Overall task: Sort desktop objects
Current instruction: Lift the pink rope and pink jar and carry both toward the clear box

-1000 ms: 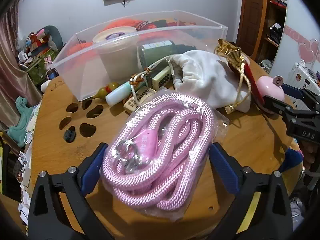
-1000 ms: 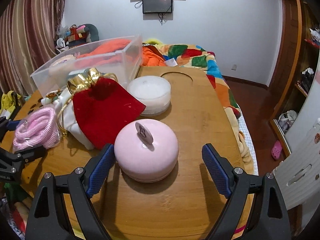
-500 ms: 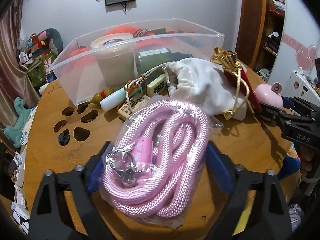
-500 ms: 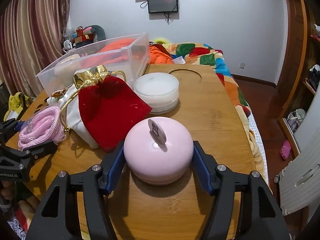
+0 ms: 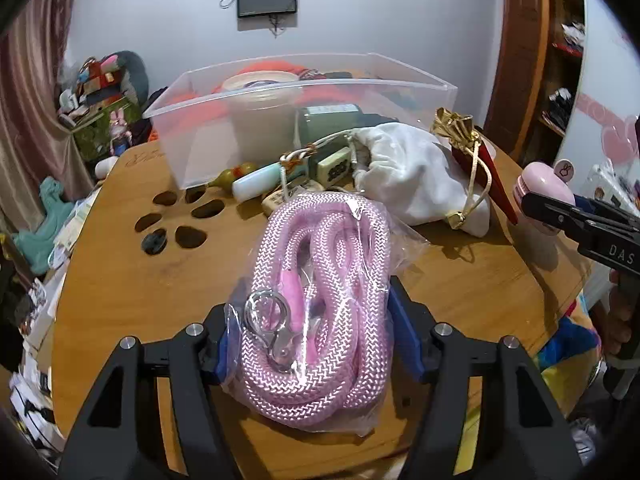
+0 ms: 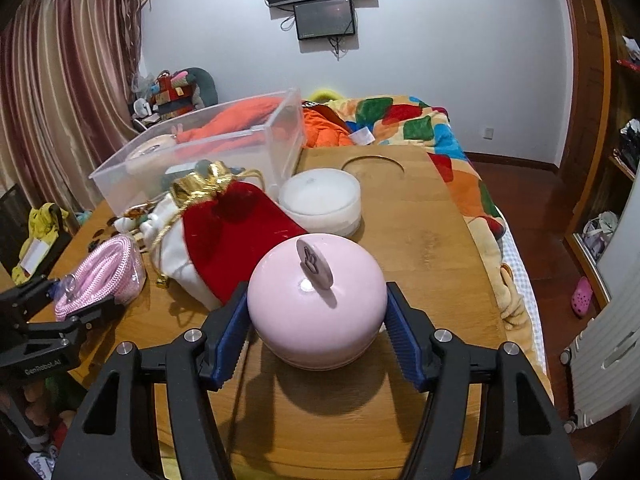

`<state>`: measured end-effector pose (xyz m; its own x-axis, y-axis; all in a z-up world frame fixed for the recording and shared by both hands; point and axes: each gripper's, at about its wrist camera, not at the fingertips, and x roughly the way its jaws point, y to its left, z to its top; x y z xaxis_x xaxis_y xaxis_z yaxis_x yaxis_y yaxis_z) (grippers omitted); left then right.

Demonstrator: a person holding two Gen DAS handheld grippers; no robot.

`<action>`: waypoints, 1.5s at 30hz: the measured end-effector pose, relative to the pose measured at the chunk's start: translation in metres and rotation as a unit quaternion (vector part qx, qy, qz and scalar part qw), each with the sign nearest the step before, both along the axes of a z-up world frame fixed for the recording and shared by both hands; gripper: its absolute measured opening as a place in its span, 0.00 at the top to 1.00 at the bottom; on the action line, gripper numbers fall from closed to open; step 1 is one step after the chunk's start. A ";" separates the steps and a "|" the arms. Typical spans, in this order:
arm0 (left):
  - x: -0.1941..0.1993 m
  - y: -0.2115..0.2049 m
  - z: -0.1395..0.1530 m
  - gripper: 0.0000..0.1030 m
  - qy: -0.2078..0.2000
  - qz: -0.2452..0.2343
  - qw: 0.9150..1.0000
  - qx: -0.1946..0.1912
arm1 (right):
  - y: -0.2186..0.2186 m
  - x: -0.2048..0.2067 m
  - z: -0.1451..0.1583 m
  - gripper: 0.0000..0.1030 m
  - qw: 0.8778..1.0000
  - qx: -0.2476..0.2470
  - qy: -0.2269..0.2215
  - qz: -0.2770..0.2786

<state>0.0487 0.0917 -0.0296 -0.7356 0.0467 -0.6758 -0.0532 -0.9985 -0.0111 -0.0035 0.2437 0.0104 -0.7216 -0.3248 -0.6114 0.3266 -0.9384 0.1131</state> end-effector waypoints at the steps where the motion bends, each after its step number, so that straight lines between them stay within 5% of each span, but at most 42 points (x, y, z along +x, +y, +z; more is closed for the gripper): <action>1: 0.002 -0.003 0.000 0.39 0.001 0.004 1.000 0.005 | -0.002 0.001 0.001 0.42 1.000 -0.001 0.000 0.002; 21: 0.029 -0.050 0.051 0.40 0.070 0.045 0.996 0.038 | -0.025 0.017 0.039 0.42 0.998 -0.014 0.041 0.044; 45: -0.013 -0.082 0.116 0.40 0.146 0.038 0.988 0.042 | -0.061 -0.026 0.089 0.42 0.992 -0.004 0.098 0.083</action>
